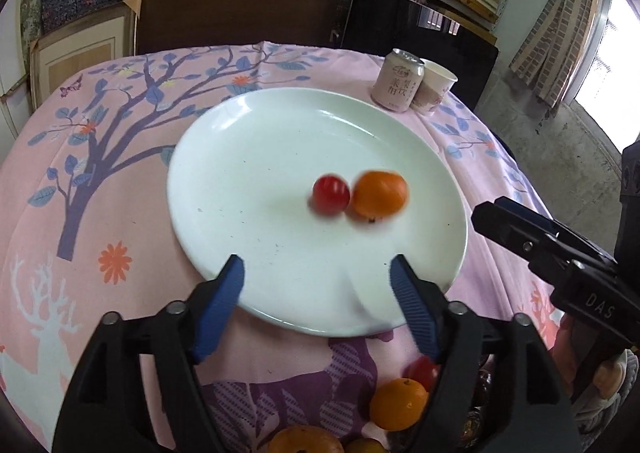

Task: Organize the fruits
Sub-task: 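Carry the red tomato and orange to the white plate and release both, then grasp the striped pepino with the left tool while the right tool grasps the yellow tomato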

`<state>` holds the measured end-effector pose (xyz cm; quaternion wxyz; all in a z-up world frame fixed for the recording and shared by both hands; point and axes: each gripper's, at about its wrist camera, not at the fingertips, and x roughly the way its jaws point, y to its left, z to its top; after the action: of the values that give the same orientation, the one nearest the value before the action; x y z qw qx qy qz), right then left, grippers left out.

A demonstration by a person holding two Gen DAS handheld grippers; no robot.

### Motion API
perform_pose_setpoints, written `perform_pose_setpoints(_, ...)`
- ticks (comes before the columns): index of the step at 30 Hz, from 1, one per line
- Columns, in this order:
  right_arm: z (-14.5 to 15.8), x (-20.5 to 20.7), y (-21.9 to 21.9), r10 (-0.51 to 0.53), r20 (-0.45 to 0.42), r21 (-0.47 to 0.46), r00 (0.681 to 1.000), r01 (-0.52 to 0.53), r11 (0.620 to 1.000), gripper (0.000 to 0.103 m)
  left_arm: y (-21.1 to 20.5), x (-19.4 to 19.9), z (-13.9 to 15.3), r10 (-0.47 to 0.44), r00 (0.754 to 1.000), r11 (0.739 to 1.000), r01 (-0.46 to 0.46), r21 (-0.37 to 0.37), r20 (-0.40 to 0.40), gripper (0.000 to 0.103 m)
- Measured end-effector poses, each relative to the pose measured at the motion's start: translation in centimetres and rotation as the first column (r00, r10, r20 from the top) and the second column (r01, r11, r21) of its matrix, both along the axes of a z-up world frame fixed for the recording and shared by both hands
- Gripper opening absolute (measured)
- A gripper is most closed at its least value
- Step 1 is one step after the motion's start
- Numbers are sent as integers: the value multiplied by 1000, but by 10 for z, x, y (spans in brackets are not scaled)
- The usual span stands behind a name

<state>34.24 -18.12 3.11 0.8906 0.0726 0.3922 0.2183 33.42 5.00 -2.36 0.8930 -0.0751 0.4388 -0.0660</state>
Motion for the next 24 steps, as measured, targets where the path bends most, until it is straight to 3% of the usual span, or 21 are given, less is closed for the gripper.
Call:
perform_pose_setpoints(3,-5,-2,-5,-17,-14,13,1000,18,1000,70,6,-9,7,40,998,999,-41,31,49,90)
perform_pose_setpoints(7,-8,-9,-15,-39,-38,50,998,41,998,71,19,-26,17,98,991,993,-103,56,89,93)
perform_pose_setpoints(10,5,-27,-26,-69,23,64,997,67,996,74,28,-47,24,129,984,990,-136,50,122,97)
perform_pose_setpoints(14,11,-69,-50,-140,108,52,984,135,989,89,45,-105,26,186,969,980,-196,45,165,98)
perform_pose_setpoints(17,2,-96,-65,-169,103,60,980,163,985,90,57,-164,19,239,955,971,-239,-23,175,98)
perform_pose_setpoints(21,-8,-130,-77,-159,73,75,985,154,985,91,60,-226,5,244,958,961,-218,-170,149,98)
perform_pose_setpoints(24,-15,-148,-75,-153,76,59,985,149,987,95,42,-262,-1,209,968,969,-186,-160,141,98)
